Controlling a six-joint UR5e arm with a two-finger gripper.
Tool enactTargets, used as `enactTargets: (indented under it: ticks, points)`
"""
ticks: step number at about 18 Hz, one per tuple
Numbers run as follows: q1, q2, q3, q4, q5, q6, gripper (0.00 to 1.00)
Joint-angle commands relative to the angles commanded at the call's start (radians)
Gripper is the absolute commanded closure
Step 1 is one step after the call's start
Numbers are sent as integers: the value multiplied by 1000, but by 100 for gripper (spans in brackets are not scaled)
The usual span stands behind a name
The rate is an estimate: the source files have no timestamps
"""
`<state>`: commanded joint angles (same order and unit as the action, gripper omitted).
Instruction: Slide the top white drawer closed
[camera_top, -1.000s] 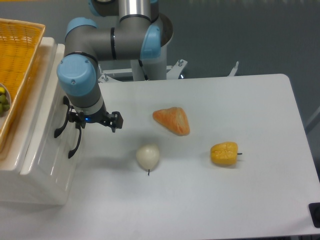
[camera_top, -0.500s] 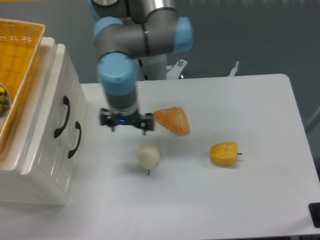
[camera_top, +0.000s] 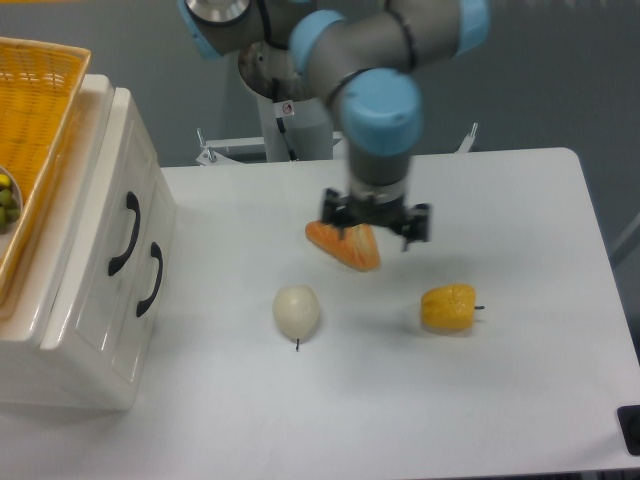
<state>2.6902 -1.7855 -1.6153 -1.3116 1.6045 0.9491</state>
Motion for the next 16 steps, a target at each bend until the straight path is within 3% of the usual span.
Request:
enactTargets:
  ticks: [4, 8, 16]
  points:
    - [118, 2, 3, 9, -3, 207, 0]
    - [191, 1, 35, 9, -12, 402, 0]
    - [207, 6, 46, 9, -18, 464, 0]
